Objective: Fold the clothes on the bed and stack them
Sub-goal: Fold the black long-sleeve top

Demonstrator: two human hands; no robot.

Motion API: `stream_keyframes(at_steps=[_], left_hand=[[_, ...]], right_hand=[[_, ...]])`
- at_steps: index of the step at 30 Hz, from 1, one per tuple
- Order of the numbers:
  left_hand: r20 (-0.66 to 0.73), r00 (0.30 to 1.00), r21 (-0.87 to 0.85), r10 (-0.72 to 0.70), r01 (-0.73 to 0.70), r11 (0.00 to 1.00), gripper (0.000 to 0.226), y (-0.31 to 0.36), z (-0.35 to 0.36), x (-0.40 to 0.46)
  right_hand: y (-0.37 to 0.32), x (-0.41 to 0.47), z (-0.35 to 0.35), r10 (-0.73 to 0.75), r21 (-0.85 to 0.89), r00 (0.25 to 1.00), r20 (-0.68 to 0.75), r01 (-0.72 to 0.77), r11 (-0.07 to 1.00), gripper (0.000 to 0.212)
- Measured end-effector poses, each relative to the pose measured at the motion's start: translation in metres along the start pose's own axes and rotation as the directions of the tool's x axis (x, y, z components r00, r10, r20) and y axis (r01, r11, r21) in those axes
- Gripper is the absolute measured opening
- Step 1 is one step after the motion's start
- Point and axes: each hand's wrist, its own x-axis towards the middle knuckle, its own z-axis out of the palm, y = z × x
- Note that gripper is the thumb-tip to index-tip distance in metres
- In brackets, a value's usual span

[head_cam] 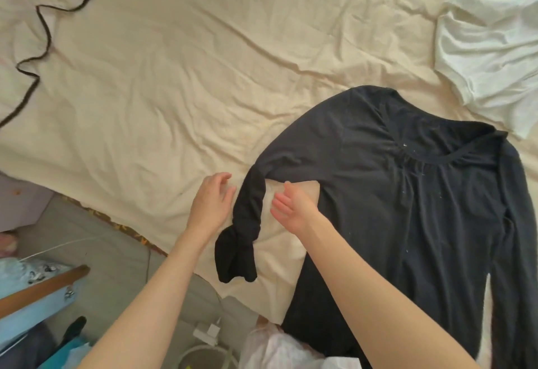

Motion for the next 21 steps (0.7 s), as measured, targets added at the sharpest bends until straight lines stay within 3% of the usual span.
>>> stream_keyframes(at_steps=[2, 5, 9, 12, 16, 21], left_hand=[[0.105, 0.988, -0.1, -0.11, 0.12, 0.988, 0.037, 0.004, 0.015, 0.009], [0.138, 0.977, -0.173, -0.165, 0.188, 0.967, 0.027, 0.006, 0.032, 0.009], [0.141, 0.97, -0.304, -0.199, 0.233, 0.924, 0.024, 0.005, 0.025, 0.012], [0.123, 0.974, -0.388, -0.191, 0.225, 0.894, 0.022, -0.004, 0.003, 0.015], [0.149, 0.978, -0.437, -0.149, 0.2, 0.877, 0.015, -0.009, -0.022, 0.019], [0.252, 0.965, -0.37, -0.074, 0.167, 0.914, 0.024, 0.016, -0.021, 0.03]], right_hand=[[-0.002, 0.005, 0.002, -0.023, 0.132, 0.999, 0.026, 0.019, 0.991, 0.039], [-0.011, 0.009, 0.01, -0.031, 0.322, 0.999, 0.01, 0.026, 0.946, 0.045], [-0.022, 0.008, 0.01, -0.183, 0.236, 0.975, -0.128, 0.209, 0.949, 0.031], [-0.027, 0.001, -0.001, -0.262, 0.266, 0.947, -0.188, 0.306, 0.914, 0.022], [-0.03, -0.01, -0.011, -0.249, 0.294, 0.948, -0.199, 0.3, 0.907, 0.037], [-0.034, -0.019, -0.006, -0.279, 0.266, 0.948, -0.156, 0.312, 0.912, 0.034]])
